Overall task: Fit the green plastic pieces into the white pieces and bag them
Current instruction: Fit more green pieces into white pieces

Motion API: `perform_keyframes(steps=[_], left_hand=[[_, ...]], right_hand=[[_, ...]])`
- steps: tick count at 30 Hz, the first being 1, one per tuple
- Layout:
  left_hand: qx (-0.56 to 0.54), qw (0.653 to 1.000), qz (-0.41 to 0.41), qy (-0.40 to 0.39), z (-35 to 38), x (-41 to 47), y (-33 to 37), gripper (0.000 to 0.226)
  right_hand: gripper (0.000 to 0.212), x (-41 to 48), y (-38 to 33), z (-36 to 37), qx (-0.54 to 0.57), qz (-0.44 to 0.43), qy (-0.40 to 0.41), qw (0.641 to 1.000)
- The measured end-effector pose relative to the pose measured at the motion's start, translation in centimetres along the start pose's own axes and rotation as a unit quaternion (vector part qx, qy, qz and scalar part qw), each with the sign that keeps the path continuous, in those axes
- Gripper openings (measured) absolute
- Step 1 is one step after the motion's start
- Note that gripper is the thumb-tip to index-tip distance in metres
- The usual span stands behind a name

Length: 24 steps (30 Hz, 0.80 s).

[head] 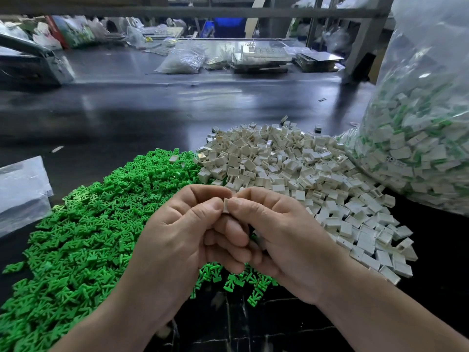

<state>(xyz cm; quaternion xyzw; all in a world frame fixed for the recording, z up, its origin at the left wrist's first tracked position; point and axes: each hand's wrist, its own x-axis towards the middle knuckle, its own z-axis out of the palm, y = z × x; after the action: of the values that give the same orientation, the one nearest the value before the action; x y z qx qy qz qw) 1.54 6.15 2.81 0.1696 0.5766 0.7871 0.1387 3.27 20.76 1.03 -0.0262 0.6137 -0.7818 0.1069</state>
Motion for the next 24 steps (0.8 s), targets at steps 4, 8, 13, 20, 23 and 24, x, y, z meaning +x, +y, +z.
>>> perform_keyframes(steps=[4,8,13,20,23,24], left_hand=[[0.073,0.996,0.026,0.047,-2.1,0.5,-1.2,0.018],[0.225,0.963,0.072,0.129,-3.8,1.1,-2.2,0.016],[0.641,0.755,0.123,0.066,-4.8,2.5,-3.1,0.052],[0.725,0.684,0.087,-0.001,-5.2,2.5,-4.1,0.038],[0.715,0.688,0.122,0.02,-5.4,2.7,-4.1,0.027],[0.706,0.697,0.122,0.025,-5.4,2.6,-4.0,0.024]], right_hand=[[0.011,0.1,-0.2,-0.1,0.055,0.014,-0.002,0.998],[0.008,0.1,-0.5,-0.4,0.126,0.035,-0.043,0.99],[0.004,0.4,-0.4,-0.7,0.256,0.045,-0.096,0.961],[0.015,0.9,-0.4,-1.7,0.292,0.075,-0.039,0.953],[0.029,1.1,-0.3,-2.0,0.295,0.087,0.007,0.951],[0.031,1.1,-0.2,-2.1,0.293,0.09,0.021,0.952]])
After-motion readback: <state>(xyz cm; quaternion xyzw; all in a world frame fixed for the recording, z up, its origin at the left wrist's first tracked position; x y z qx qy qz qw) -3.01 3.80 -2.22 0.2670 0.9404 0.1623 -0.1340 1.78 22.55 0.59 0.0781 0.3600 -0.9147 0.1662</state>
